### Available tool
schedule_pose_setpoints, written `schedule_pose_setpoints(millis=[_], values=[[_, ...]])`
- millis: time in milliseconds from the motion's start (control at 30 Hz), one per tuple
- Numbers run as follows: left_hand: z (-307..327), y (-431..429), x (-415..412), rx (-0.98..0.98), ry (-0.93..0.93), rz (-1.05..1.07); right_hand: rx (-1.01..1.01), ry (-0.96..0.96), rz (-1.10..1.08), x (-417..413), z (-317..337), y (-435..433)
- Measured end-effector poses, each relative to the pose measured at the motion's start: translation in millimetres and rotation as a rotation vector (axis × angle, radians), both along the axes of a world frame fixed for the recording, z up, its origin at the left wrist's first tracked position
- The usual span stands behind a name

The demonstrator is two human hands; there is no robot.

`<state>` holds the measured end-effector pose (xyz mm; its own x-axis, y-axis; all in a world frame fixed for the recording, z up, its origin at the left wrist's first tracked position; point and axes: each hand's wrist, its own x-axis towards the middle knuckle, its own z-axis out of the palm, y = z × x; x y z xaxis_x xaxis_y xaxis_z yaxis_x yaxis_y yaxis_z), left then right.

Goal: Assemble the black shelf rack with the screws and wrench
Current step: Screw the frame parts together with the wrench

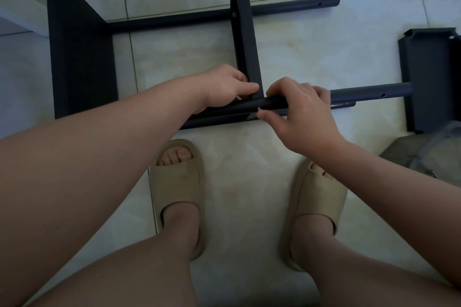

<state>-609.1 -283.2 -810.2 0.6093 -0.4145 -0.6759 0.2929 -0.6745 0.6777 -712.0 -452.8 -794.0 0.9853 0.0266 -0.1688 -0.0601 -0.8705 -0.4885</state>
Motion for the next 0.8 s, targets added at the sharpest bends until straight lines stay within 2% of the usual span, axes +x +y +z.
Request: schedule_pose_setpoints(millis=[433,800], values=[[-3.0,6.6,0.9,-0.062,0.053,0.043,0.066,0.04,0.027,10.6,-5.6,-5.2],[-5.3,4.5,2.4,0.026,0.012,0.058,0.064,-0.268,0.218,-6.4,-12.7,3.9]])
